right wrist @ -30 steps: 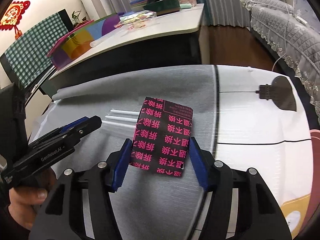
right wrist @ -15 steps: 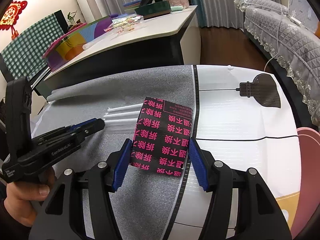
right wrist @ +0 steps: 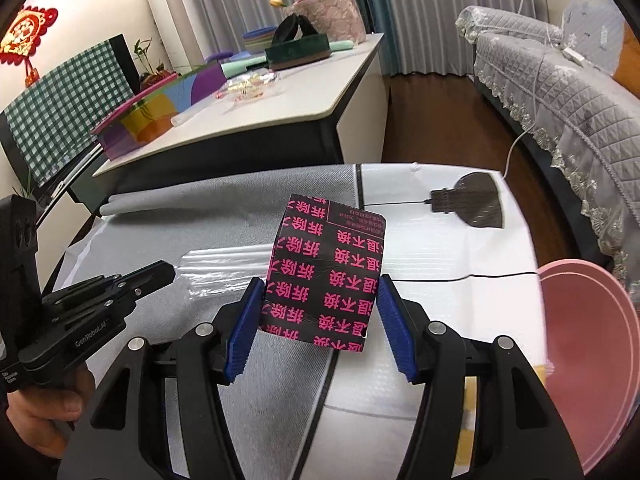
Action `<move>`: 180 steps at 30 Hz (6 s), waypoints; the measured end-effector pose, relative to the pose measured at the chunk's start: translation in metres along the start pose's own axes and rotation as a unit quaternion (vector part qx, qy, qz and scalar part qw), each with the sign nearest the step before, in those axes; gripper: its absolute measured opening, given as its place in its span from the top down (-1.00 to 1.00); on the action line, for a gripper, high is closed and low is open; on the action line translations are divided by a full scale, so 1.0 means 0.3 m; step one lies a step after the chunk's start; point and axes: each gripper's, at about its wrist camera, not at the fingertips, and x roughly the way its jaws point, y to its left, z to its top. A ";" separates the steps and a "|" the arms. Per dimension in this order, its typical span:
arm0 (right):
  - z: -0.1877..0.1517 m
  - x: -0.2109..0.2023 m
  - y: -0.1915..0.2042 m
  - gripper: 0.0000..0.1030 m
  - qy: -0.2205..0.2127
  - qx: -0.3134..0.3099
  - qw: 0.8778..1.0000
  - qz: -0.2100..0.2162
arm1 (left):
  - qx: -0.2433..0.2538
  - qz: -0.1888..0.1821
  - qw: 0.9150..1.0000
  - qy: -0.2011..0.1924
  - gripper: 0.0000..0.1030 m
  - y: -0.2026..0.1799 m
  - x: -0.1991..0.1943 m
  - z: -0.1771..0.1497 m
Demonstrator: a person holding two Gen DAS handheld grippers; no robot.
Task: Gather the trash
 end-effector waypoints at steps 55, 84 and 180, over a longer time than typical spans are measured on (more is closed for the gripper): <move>-0.118 -0.411 -0.172 -0.11 -0.061 0.013 0.997 -0.044 | 0.025 0.030 0.997 0.069 0.91 -0.071 -0.027 -0.200; -0.101 -0.475 -0.216 -0.11 -0.079 0.023 0.995 -0.063 | 0.055 -0.029 0.997 -0.038 0.91 -0.289 -0.256 -0.048; -0.373 -0.832 -0.143 -0.90 -0.124 0.069 0.970 -0.199 | 0.079 0.004 0.994 -0.076 -0.74 -0.470 -0.575 -0.299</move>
